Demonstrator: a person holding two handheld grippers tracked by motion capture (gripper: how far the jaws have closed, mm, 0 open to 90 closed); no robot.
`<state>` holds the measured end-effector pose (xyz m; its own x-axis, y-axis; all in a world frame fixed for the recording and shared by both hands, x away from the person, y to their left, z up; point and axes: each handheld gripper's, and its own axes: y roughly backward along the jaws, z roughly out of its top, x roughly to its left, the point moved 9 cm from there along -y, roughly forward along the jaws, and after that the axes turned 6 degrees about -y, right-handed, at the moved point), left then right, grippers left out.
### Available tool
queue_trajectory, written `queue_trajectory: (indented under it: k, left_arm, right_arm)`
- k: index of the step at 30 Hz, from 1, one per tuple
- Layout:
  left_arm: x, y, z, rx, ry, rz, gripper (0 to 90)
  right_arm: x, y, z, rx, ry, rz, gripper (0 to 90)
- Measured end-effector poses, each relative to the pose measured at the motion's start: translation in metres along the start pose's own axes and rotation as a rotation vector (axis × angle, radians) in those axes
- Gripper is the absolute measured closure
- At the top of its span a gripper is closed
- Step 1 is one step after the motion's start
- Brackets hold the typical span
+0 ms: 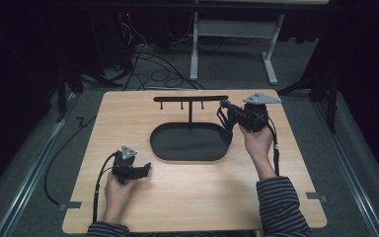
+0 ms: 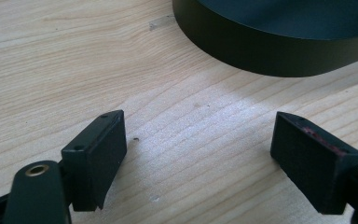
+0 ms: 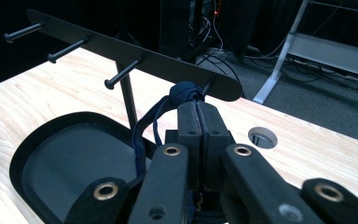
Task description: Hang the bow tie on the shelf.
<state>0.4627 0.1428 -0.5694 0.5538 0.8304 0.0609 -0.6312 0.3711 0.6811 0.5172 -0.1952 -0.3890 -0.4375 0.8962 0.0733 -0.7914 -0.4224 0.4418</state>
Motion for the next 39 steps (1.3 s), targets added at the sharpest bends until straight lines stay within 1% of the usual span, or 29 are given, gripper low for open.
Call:
queue_trajectory:
  k: [2, 5, 6, 8, 13, 16, 20, 29, 32, 34, 35, 39]
  left_arm:
    - [0.0, 0.0, 0.0, -0.001, 0.0, 0.001, 18.8]
    - [0.0, 0.0, 0.0, -0.001, 0.0, 0.001, 18.8]
    - [0.0, 0.0, 0.0, -0.001, 0.0, 0.001, 18.7]
    - [0.0, 0.0, 0.0, 0.0, 0.0, 0.0, 18.8]
    - [0.0, 0.0, 0.0, 0.0, 0.0, 0.0, 18.8]
    - [0.0, 0.0, 0.0, -0.001, 0.0, 0.001, 18.8]
    - [0.0, 0.0, 0.0, -0.002, 0.001, 0.001, 18.7]
    - [0.0, 0.0, 0.0, -0.001, 0.0, 0.001, 18.7]
    - [0.0, 0.0, 0.0, -0.001, 0.0, 0.001, 18.8]
    - [0.0, 0.0, 0.0, 0.0, 0.0, 0.0, 18.7]
    - [0.0, 0.0, 0.0, -0.001, 0.0, 0.001, 18.8]
    - [0.0, 0.0, 0.0, -0.001, 0.0, 0.001, 18.7]
  right_arm:
    - [0.0, -0.002, 0.0, 0.005, -0.006, -0.004, 90.0]
    - [-0.002, -0.006, -0.001, 0.015, 0.005, -0.012, 90.0]
    - [-0.002, -0.006, -0.001, 0.016, 0.002, -0.015, 90.0]
    - [-0.002, -0.007, 0.0, 0.013, -0.01, -0.016, 90.0]
    - [-0.005, -0.01, 0.002, 0.012, -0.008, -0.026, 90.0]
    - [-0.006, -0.012, 0.003, 0.009, -0.017, -0.027, 90.0]
    - [-0.007, -0.014, 0.005, 0.01, -0.009, -0.033, 90.0]
    - [-0.006, -0.019, 0.01, 0.01, -0.016, -0.04, 90.0]
    - [-0.008, -0.021, 0.009, 0.016, -0.013, -0.049, 90.0]
    - [-0.01, -0.023, 0.009, 0.017, -0.017, -0.052, 90.0]
    - [-0.011, -0.023, 0.008, 0.022, -0.027, -0.057, 90.0]
    - [-0.015, -0.023, 0.008, 0.022, -0.024, -0.062, 90.0]
